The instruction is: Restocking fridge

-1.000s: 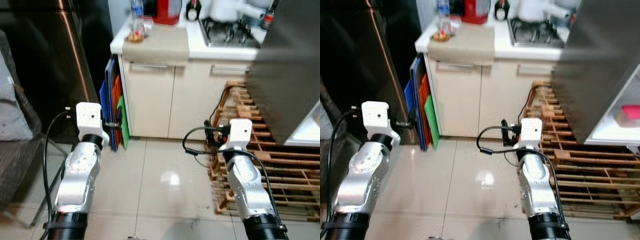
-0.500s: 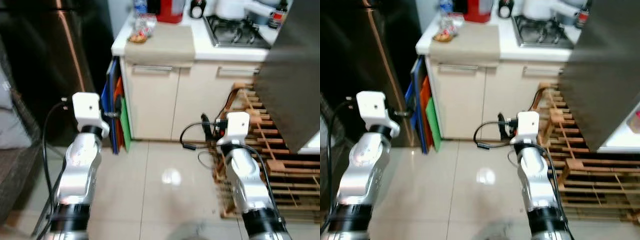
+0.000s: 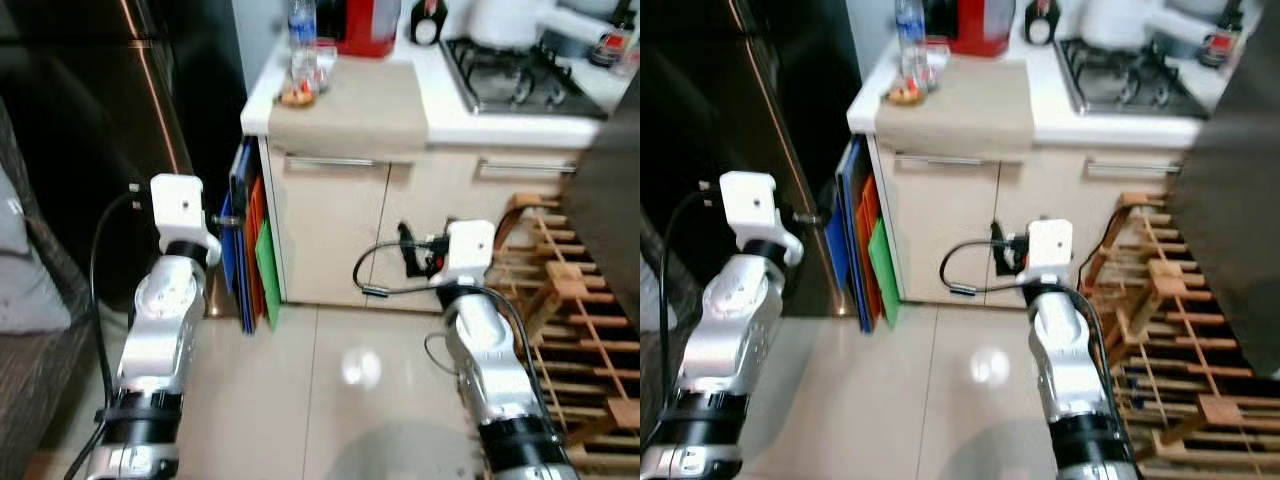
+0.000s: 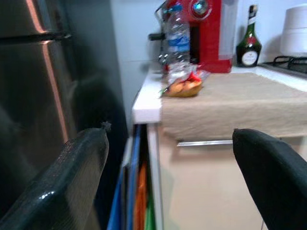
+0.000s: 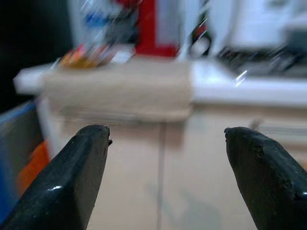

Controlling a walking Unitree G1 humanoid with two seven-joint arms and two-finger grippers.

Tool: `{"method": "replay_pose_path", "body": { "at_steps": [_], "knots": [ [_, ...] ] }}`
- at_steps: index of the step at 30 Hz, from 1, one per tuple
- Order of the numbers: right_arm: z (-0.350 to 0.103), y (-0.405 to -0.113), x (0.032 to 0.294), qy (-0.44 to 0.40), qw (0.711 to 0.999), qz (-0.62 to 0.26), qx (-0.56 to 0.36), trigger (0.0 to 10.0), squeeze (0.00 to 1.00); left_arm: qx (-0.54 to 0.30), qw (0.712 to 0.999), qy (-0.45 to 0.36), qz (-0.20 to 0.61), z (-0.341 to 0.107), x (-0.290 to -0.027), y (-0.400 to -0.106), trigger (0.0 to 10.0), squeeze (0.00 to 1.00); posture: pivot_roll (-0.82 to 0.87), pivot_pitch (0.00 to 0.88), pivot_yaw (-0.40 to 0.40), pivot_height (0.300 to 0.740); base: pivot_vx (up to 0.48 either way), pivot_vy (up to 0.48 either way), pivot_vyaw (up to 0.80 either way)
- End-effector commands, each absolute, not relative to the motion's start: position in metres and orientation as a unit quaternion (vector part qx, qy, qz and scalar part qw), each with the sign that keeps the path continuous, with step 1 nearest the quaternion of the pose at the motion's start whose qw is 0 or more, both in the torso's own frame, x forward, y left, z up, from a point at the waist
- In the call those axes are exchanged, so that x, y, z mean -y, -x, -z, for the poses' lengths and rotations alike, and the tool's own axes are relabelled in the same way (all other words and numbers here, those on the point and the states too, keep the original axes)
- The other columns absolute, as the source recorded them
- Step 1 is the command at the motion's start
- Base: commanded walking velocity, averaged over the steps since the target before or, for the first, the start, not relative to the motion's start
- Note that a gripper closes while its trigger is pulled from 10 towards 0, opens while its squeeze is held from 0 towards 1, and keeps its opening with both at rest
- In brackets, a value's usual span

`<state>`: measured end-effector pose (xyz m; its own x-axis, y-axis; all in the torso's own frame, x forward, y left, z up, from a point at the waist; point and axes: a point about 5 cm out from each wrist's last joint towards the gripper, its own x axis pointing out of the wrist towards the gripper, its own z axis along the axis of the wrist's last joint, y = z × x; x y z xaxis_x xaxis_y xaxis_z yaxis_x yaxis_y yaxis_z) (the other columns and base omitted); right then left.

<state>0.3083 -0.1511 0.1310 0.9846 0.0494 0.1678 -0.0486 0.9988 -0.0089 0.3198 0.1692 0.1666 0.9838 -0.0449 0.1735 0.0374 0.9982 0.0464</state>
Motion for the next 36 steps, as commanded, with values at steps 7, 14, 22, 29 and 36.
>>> {"method": "replay_pose_path", "body": {
  "at_steps": [7, 14, 22, 29, 36],
  "knots": [
    [-0.140, -0.309, 0.155, -0.023, 0.995, -0.022, 0.093, 10.0, 1.00, 0.100, 0.995, -0.005, 0.014, -0.175, -0.167, -0.317, 10.0, 1.00, -0.06, 0.000, 0.044, 0.740, 0.477, 0.000, 0.00],
    [-0.145, -0.310, 0.153, -0.007, 0.995, -0.024, 0.099, 10.0, 1.00, 0.112, 0.993, -0.014, 0.025, -0.183, -0.166, -0.321, 10.0, 1.00, -0.06, 0.000, 0.038, 0.740, 0.480, 0.000, 0.00],
    [-0.141, -0.314, 0.158, 0.025, 0.996, 0.003, 0.082, 10.0, 0.00, 0.108, 0.994, -0.007, 0.030, -0.182, -0.163, -0.322, 10.0, 1.00, -0.06, 0.000, 0.037, 0.740, 0.480, 0.000, 0.00],
    [-0.140, -0.314, 0.158, 0.027, 0.997, 0.004, 0.078, 10.0, 0.00, 0.106, 0.993, -0.014, 0.049, -0.184, -0.158, -0.324, 10.0, 1.00, -0.06, 0.000, 0.037, 0.740, 0.480, 0.000, 0.00],
    [-0.144, -0.312, 0.161, 0.032, 0.995, 0.018, 0.089, 10.0, 0.00, 0.130, 0.987, -0.018, 0.091, -0.203, -0.149, -0.330, 10.0, 1.00, -0.06, 0.000, 0.044, 0.740, 0.480, 0.000, 0.00]
  ]
}}
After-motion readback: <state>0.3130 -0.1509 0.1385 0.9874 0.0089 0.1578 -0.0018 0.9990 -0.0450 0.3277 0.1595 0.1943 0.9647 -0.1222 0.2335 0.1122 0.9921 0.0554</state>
